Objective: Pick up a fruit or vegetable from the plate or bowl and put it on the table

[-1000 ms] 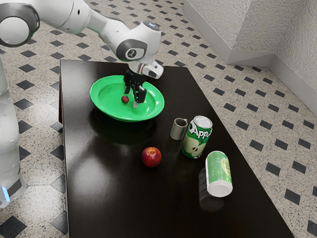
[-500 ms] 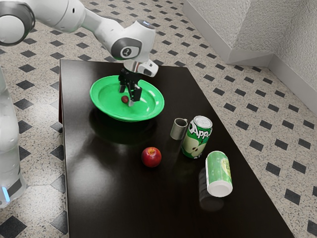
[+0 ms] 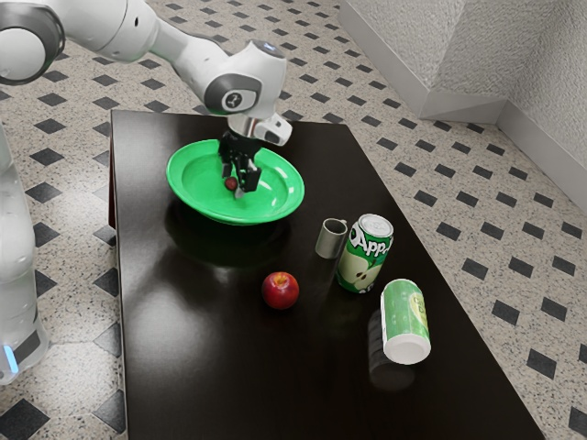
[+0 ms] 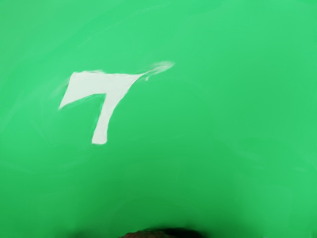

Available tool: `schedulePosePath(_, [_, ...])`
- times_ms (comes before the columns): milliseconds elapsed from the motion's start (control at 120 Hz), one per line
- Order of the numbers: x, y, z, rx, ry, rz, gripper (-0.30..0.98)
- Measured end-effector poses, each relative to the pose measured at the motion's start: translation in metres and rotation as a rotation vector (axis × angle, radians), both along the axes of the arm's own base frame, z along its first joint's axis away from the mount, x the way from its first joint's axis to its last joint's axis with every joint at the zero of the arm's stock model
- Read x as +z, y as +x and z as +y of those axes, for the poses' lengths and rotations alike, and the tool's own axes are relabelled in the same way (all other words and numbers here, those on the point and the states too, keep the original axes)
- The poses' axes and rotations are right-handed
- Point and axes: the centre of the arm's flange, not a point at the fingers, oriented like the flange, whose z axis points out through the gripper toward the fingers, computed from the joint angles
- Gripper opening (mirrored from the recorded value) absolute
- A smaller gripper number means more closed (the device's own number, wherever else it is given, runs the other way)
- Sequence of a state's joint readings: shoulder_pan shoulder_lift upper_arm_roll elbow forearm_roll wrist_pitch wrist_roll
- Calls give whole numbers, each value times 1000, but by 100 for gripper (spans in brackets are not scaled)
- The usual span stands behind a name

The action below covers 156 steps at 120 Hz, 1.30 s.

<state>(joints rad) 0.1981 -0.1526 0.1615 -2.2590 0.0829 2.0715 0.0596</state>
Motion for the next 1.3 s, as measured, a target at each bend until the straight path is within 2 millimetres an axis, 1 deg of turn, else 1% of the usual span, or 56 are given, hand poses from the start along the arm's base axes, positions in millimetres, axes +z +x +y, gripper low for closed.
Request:
schedulePosePath(100, [1, 1, -1, 4, 2, -3, 27])
schedulePosePath(158, [1, 0, 2, 13, 1, -5, 20])
schedulePosePath(325, [6, -1, 7, 30, 6, -17, 16])
schedulePosePath(383, [17, 1, 0, 17, 11, -41, 15])
schedulePosePath(475, [41, 5, -24, -35, 23, -89, 15])
schedulePosePath(533, [59, 6, -49, -87, 24, -120, 15])
schedulePosePath(583, [78, 4, -78, -152, 24, -148, 15])
schedulePosePath(658, [97, -4, -125, -256, 15, -163, 15])
schedulePosePath(717, [93, -16, -157, -327, 3, -142, 15])
schedulePosePath(767, [80, -30, -179, -379, -3, -105, 15])
schedulePosePath(833, [66, -41, -203, -436, 3, -65, 14])
schedulePosePath(967, [59, -52, -241, -510, 26, -37, 15])
schedulePosePath(1017, [51, -56, -251, -525, 32, -23, 15])
schedulePosePath(1075, [40, -60, -255, -528, 35, -7, 15])
schedulePosePath(1150, [35, -61, -254, -518, 38, -6, 36])
schedulePosePath(1225, [36, -60, -254, -507, 40, -14, 50])
schedulePosePath(1267, [42, -58, -253, -504, 48, -29, 55])
schedulePosePath(1275, [46, -57, -254, -508, 56, -38, 55])
schedulePosePath(1292, [62, -49, -253, -510, 85, -69, 57])
schedulePosePath(1300, [73, -42, -250, -503, 101, -88, 58])
